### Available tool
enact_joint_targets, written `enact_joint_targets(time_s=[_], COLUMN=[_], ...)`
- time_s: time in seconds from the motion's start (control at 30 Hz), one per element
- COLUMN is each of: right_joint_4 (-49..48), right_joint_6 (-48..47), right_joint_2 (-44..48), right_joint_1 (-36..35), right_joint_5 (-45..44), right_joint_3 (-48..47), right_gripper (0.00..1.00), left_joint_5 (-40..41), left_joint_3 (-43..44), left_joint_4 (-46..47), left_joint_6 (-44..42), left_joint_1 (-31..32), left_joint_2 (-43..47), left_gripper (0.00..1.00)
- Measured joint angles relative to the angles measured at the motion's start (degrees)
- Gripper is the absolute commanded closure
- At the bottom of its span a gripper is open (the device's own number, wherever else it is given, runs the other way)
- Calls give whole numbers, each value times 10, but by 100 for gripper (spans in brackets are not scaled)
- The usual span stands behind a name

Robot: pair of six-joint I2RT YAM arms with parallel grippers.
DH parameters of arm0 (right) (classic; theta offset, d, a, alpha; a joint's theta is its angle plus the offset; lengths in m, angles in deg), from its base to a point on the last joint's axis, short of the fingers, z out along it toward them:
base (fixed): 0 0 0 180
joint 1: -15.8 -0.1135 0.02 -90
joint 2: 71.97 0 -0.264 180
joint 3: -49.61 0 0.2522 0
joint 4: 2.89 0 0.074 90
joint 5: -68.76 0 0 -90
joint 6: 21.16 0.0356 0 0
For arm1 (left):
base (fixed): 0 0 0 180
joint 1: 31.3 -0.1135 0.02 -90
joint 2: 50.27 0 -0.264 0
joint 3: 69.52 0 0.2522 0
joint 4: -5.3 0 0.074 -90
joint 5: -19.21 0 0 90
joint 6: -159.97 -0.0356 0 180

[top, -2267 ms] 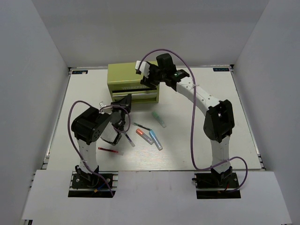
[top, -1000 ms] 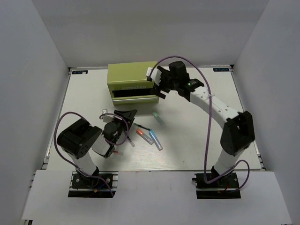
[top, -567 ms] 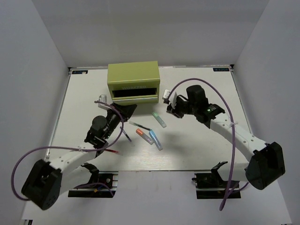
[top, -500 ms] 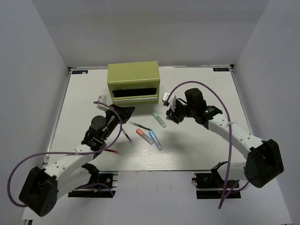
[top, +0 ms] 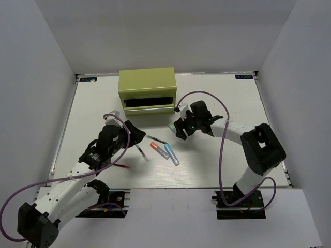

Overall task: Sort the stationery into containers
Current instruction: Grab a piece of stationery with the right arm

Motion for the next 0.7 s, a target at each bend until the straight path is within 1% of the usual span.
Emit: enact_joint_targets(time_s=[0.13,0.33,0.37,0.63,0.7], right_joint_4=[-41,-80,-84,-97,-98], right_joint_6=[27,49,53,68,71], right_joint_2=[-30,-65,-67,-67,-66], right_joint_1=[-2,-11,-12,-26,-31], right_joint_5=[-45,-115,-121,-126,-125], right_joint_3=[-1,-10,-11,-5,0], right_gripper=[29,29,30,30,32], left_joint_5=[5,16,17,18,17], left_joint_3=[0,0,0,-2,-3], left_joint_4=[-42,-66,-70,-78,-77], left_joint_6=[18,40,44,60,61], left_joint_1=[1,1,1,7,7], left_joint_2=[36,60,60,52,45], left_gripper=[24,22,22,21,21])
